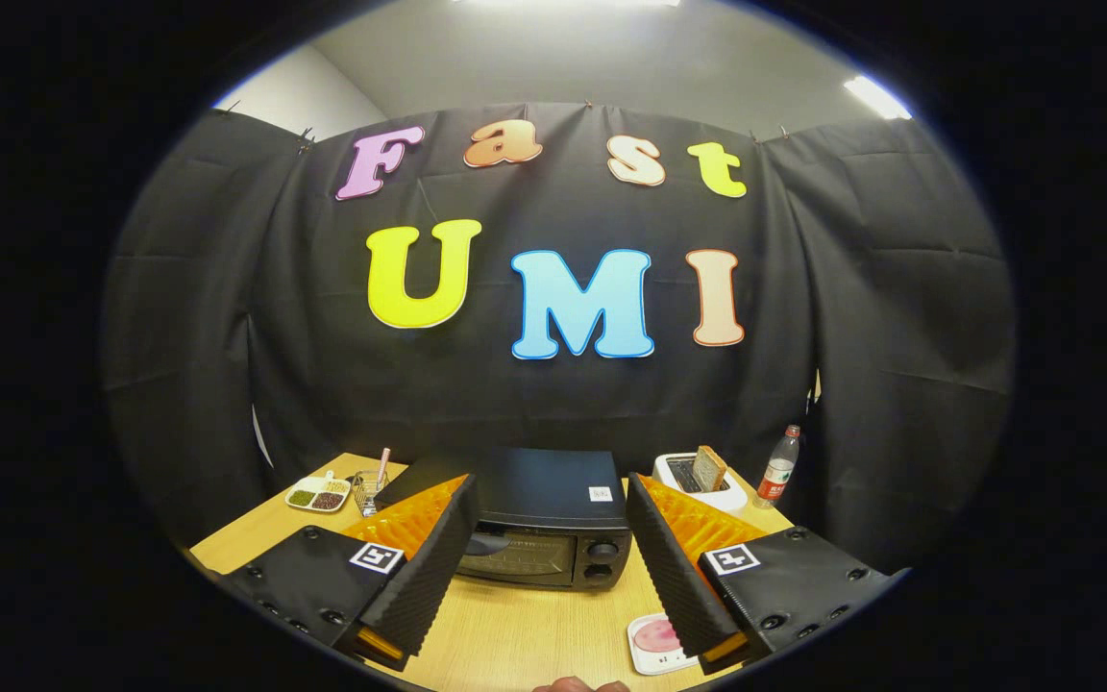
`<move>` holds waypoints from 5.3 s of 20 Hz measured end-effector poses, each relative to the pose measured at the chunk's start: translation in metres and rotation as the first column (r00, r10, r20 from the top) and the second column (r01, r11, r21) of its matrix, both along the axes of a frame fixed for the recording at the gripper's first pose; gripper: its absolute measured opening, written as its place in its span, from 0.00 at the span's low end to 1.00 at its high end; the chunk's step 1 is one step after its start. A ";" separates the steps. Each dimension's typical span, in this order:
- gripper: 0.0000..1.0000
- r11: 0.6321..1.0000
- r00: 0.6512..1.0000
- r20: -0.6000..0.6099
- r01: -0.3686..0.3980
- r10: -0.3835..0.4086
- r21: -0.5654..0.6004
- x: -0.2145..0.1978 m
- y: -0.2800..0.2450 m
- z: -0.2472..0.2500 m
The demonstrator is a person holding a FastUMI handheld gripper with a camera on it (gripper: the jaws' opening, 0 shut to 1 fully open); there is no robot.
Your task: Open the toaster oven, put the food inside, and close the toaster oven door.
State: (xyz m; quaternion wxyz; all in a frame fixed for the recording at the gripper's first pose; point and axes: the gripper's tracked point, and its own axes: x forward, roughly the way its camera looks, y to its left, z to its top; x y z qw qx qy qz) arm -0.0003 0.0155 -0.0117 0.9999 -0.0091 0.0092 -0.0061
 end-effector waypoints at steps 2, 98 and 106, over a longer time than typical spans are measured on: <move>0.98 1.000 1.000 -0.009 -0.003 0.003 0.003 0.004 0.004 -0.002; 0.98 1.000 0.934 -0.357 -0.002 -0.004 -0.015 0.165 0.064 -0.150; 0.97 0.999 0.921 -0.387 -0.020 0.031 0.031 0.163 0.083 -0.154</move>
